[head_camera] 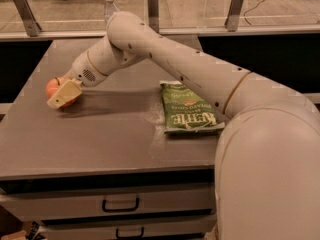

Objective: Move apple near blue plastic bottle

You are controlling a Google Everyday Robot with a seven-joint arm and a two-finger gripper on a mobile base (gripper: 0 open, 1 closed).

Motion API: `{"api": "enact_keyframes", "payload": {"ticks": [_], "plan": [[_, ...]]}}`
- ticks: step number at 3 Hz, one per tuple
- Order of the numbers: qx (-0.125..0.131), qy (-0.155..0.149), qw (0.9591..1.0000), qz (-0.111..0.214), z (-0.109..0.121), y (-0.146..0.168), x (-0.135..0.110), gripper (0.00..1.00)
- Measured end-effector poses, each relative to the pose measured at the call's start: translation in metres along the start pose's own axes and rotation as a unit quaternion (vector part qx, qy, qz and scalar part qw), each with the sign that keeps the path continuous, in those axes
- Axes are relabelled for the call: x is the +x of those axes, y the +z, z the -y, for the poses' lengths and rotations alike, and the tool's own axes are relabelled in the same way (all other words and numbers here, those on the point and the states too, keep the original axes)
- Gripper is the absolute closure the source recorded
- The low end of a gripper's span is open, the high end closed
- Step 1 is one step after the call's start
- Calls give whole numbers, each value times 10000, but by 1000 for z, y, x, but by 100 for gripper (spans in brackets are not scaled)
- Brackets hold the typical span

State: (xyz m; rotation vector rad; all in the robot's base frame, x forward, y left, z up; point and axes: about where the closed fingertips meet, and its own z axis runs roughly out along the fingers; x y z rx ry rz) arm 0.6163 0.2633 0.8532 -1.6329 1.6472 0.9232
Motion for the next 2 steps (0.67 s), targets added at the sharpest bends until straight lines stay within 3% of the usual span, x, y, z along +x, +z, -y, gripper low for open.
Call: {"api": "enact_keyframes", "payload": {"ticks": [1,2], "plan": [[61,-73,9998,181,-9,-17,-12,64],[450,-263,9979,384,-9,-61,-20,87]]}}
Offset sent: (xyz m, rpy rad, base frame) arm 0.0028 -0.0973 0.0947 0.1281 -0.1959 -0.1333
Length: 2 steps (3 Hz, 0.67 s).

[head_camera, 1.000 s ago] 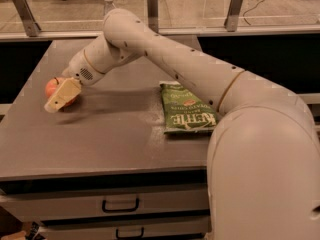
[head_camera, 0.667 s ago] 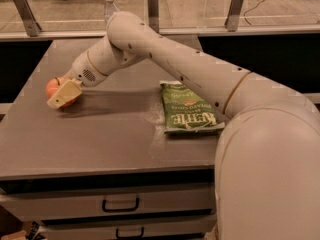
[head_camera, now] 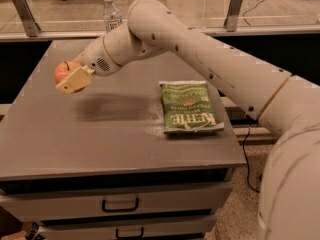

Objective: Move apple near blue plastic bottle

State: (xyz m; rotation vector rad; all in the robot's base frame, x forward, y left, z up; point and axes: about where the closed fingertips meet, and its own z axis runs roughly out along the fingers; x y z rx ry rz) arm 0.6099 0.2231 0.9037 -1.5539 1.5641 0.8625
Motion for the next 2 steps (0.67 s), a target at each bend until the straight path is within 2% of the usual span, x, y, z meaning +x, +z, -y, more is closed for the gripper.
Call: {"api": "enact_keyframes", "payload": {"ticks": [1,2], "plan": [[5,9,10000,-8,1,-1,2,100],[6,9,10000,-9,1,-1,2,100]]}}
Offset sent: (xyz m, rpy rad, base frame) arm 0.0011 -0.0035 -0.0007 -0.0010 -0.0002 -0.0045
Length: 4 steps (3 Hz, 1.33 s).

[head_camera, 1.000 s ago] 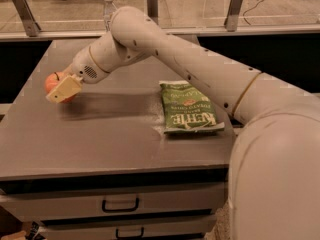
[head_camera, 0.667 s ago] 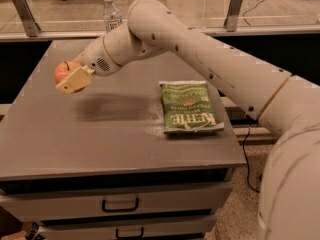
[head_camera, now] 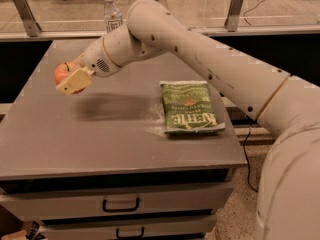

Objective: Move apple near blue plastic bottle

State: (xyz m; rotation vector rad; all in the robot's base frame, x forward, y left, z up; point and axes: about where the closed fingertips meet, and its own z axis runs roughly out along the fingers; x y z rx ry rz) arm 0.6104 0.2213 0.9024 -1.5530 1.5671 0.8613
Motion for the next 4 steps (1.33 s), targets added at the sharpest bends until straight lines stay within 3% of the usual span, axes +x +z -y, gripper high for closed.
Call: {"api": "enact_keyframes", "payload": {"ticks": [1,2,3,4], "plan": [[479,-49,9988,-34,17,-33,4,100],[1010,-93,9948,-61,53,-86,20,100],[1345,32,9909,-24,100,-128,43,100],[1529,172,9881,53,148,-146,62,100]]}}
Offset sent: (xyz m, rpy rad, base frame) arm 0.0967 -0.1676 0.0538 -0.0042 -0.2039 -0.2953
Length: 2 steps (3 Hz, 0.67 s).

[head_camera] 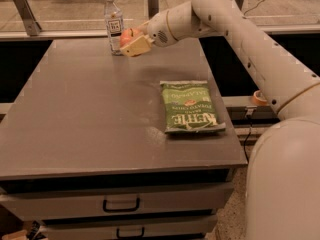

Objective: Move apple near blue plastic bottle

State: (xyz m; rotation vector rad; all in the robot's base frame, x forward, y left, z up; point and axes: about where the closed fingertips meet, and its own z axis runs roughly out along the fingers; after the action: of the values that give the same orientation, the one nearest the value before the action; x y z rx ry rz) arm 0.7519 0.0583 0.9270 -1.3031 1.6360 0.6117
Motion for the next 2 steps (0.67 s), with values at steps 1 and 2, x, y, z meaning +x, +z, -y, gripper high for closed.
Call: {"api": "enact_keyframes", "payload": {"ticks": [1,2], "plan": [[344,138,9992,153,38,-6,6,100],[866,320,9953,287,65,-6,7,100]]}}
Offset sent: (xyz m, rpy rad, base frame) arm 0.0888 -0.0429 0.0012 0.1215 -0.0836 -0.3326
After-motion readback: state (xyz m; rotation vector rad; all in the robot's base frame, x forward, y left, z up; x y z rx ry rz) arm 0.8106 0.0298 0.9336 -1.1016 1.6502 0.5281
